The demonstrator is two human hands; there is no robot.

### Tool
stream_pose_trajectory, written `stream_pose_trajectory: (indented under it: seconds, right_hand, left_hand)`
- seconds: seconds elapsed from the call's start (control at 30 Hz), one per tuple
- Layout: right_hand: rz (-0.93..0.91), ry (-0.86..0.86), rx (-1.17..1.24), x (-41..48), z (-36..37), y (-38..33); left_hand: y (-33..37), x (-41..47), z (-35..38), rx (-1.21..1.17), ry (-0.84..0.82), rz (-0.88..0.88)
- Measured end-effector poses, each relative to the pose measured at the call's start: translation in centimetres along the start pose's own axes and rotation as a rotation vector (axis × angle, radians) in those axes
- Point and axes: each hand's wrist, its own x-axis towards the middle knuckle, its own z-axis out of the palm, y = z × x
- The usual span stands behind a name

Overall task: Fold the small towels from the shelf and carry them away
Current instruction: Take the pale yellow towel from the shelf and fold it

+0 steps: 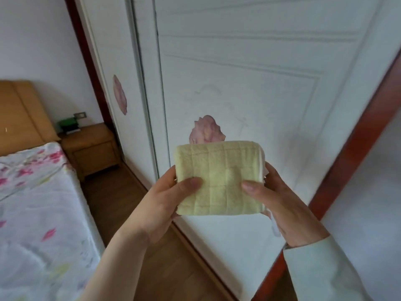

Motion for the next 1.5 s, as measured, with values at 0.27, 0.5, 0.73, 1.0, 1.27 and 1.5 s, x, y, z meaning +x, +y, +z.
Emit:
stream_pose_trajectory:
  seconds: [0.27, 0.5, 0.73, 1.0, 1.27, 1.5]
  right_hand:
    - [-0.056, -0.200, -0.059, 16.2, 8.1, 0.4]
    - [-0.014, -0.344, -0.016, 28.8, 15.4, 1.6]
    - [-0.005, -0.551, 0.039, 42.6, 23.2, 3.3]
    - [0.046, -0.716, 0.122, 56.4, 32.6, 3.8]
    - [0.081, -0.820, 0.114, 67.3, 43.4, 5.3]
    - [0.109, -0.793, 0.093, 77.2, 55.6, 7.1]
  left_hand:
    - [2.3, 8.3, -12.3, -0.016, 0.173, 0.026]
    - [3.7, 13.1, -22.2, -0.058, 0.334, 0.024]
    - [4.8, 19.4, -32.0, -0.021, 0.527, 0.048]
    - [6.9, 25.5, -41.8, -0.041, 0.723, 0.077]
    - [8.0, 30.0, -53.9, -0.085, 0.845, 0.101]
    - [9.2, 34.4, -68.6, -0.120, 0.877, 0.115]
